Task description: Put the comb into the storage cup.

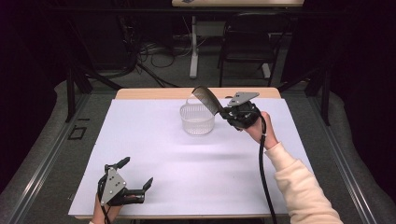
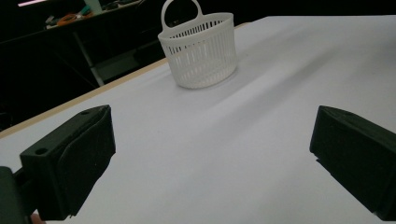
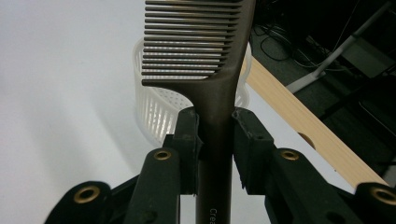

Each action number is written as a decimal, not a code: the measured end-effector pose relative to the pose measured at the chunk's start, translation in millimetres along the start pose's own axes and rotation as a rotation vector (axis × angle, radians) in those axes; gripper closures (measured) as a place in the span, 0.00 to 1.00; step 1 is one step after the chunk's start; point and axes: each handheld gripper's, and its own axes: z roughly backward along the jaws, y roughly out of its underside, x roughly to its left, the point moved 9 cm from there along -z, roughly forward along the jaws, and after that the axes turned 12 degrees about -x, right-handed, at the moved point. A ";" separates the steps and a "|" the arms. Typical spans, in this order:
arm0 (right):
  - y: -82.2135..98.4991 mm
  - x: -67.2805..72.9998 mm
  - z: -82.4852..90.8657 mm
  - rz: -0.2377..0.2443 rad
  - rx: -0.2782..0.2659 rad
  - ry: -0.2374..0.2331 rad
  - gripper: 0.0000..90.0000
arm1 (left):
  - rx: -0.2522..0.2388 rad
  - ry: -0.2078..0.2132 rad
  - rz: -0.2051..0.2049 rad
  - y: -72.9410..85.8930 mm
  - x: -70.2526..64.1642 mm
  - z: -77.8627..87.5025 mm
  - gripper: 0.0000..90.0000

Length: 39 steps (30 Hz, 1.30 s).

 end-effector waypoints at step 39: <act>-15.3 -1.2 -14.4 0.018 -0.003 0.007 0.80 | -0.006 -0.001 0.006 -0.9 -0.1 -0.4 0.00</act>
